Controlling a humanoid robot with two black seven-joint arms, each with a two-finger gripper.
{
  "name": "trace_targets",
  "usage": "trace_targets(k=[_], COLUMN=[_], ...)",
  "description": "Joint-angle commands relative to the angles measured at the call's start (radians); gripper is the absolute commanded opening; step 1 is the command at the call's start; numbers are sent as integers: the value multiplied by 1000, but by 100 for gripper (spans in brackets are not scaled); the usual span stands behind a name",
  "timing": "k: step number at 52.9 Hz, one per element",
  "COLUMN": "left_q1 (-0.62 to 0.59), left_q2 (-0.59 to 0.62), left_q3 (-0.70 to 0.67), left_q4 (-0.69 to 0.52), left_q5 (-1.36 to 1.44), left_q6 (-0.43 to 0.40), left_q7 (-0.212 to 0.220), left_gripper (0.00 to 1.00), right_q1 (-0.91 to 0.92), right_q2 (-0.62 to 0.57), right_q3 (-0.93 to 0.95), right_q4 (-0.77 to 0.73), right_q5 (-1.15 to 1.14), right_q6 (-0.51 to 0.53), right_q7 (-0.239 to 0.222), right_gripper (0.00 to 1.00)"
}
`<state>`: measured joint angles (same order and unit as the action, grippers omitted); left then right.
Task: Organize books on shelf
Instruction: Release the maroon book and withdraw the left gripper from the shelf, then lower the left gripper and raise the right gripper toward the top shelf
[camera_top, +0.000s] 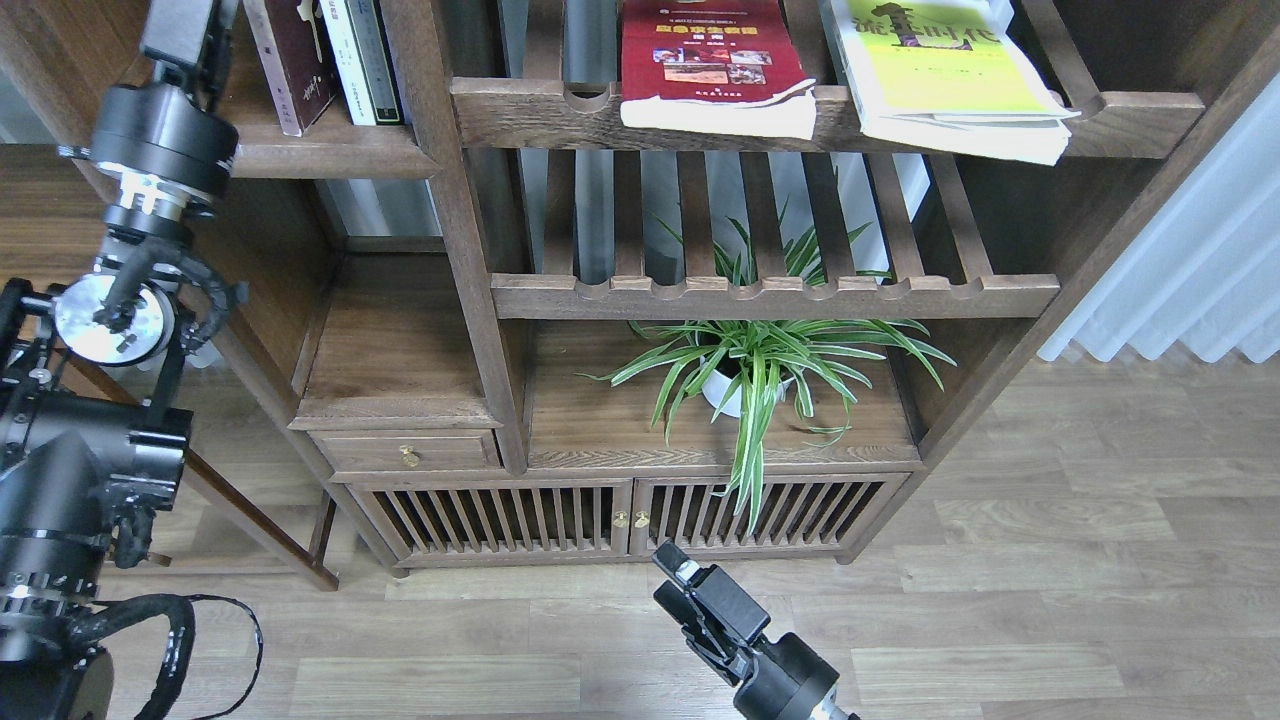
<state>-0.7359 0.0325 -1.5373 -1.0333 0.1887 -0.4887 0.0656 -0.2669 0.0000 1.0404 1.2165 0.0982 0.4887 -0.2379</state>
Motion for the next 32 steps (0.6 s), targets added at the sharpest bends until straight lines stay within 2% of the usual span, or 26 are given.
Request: trace_targets(k=[1,12,24,26,27,32], left_q1=[-3,33,242,273,321,377], left_q2=[-8,1,-5,-5,-3,3], left_q3=[-12,-93,-83,-81,-79,-70], left_q4=[-16,-79,-200,-209,-214,-226], left_q5=[-2,-74,-97,-97,-97,-97], left_q6=[0,0,0,0,0,0], left_q7=[-1,-1,0,3,10,16], left_gripper=[99,100,100,100,100,100], right_q1=[0,0,2,2,11,32], right_q2=[0,0,0,0,0,0], right_q3=[3,7,18,23,29,27], right_q4=[0,0,8,17,47,84], right_q5=[0,0,9,12,15,15], right_q6=[0,0,0,0,0,0], right_q7=[0,2,12,23,57,114], right_gripper=[99,99,99,98,98,97])
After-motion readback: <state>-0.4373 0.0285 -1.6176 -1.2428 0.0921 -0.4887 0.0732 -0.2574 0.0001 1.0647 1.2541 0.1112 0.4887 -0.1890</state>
